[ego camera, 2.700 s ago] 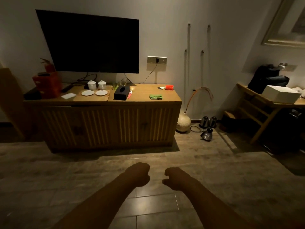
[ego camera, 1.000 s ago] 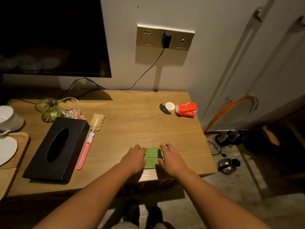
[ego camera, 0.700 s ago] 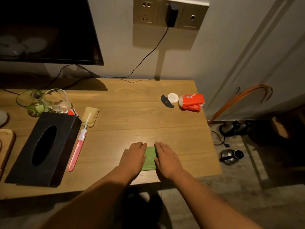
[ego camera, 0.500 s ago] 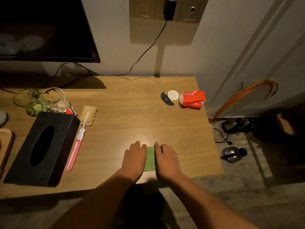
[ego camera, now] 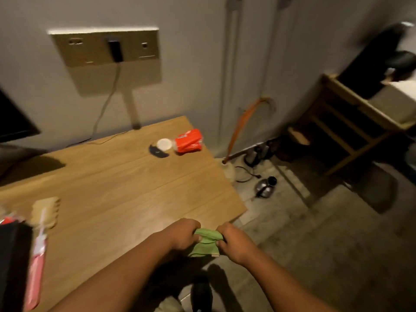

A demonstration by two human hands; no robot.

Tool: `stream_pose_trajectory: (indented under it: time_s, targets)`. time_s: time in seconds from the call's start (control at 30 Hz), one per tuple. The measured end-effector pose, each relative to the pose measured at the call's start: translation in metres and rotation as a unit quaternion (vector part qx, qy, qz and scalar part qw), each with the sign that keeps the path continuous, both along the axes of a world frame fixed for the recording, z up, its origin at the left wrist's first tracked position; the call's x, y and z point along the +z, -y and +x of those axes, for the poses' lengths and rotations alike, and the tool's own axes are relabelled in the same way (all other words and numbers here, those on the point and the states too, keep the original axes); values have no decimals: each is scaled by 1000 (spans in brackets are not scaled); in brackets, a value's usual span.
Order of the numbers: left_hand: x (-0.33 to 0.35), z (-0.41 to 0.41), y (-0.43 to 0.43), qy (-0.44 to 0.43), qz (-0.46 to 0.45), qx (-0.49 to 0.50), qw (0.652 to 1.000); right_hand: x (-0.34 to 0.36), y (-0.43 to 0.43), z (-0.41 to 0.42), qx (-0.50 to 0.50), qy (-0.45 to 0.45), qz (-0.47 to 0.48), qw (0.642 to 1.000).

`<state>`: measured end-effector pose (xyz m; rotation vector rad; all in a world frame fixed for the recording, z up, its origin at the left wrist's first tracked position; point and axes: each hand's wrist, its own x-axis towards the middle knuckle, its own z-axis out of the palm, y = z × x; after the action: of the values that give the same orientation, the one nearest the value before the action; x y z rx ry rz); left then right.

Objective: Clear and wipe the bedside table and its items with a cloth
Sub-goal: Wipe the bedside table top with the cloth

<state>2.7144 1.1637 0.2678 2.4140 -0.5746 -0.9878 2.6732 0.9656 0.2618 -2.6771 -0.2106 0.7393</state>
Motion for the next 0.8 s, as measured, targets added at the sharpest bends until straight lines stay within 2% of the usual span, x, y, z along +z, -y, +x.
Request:
stream_pose_trajectory:
  time_s: [0.13,0.27,0.37,0.43,0.6,0.67,0.8]
  targets:
    - [17,-9,67,30,-55,-188,980,22,49,-73,-165,-16,0,986]
    - [29,-63,131,25,-88,-345,934,41,67,-185,-351,-26,26,936]
    - [34,-129,177,15,-98,-462,881,58,64,-279,-479,-26,51,876]
    - [40,-181,201,8,-103,-535,838,66,53,-343,-565,-30,48,823]
    - [52,-314,232,26,-116,-677,726,87,14,-476,-680,-9,51,732]
    - [58,-373,235,28,-110,-724,681,92,-8,-531,-743,-1,30,669]
    - [61,-488,226,57,-120,-799,587,78,-57,-636,-839,-55,-3,542]
